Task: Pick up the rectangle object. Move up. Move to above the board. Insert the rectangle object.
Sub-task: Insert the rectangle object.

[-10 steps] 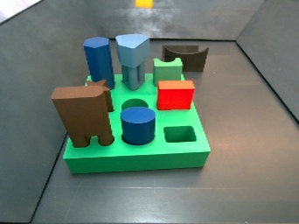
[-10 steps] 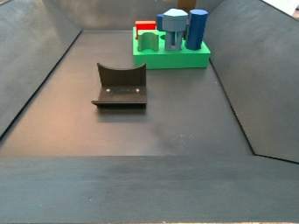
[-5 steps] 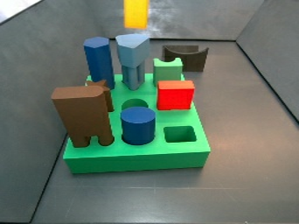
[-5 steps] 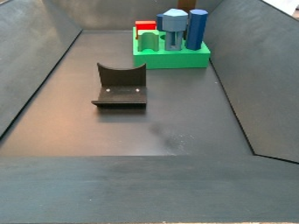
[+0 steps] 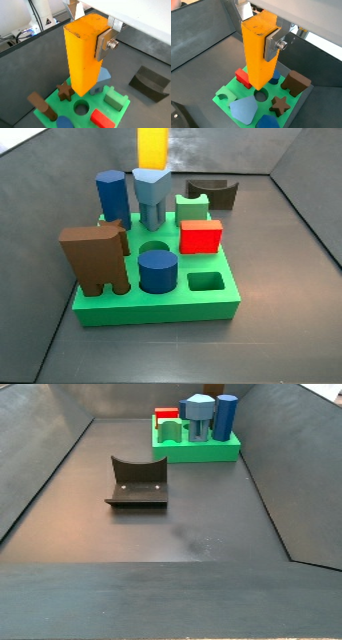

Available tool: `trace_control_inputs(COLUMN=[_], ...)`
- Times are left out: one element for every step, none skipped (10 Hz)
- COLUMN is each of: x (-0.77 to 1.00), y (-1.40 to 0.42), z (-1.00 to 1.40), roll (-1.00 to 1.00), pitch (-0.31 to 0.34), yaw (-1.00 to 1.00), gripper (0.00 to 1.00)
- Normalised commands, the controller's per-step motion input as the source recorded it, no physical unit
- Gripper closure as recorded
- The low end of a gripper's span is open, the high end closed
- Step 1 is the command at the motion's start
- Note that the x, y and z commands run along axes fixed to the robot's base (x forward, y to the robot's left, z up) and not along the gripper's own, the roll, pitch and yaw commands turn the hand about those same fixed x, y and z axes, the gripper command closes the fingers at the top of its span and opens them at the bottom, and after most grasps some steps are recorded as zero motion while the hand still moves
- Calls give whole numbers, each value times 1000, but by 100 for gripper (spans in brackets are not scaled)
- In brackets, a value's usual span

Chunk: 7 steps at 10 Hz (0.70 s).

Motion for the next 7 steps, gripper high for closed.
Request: trace_control_inputs(x=[371, 597, 546, 511, 366, 0, 0], y=[-586, -706, -746, -677, -500, -360, -289], z=[-91, -86, -106, -137, -237, -280, -311], roll=[0, -16, -11, -31, 0, 0, 0], pitch=[-19, 0, 0, -3, 0, 0, 0], yaw=[0, 0, 0, -137, -506, -866, -923], gripper=[100, 100, 100, 100, 100, 100, 100])
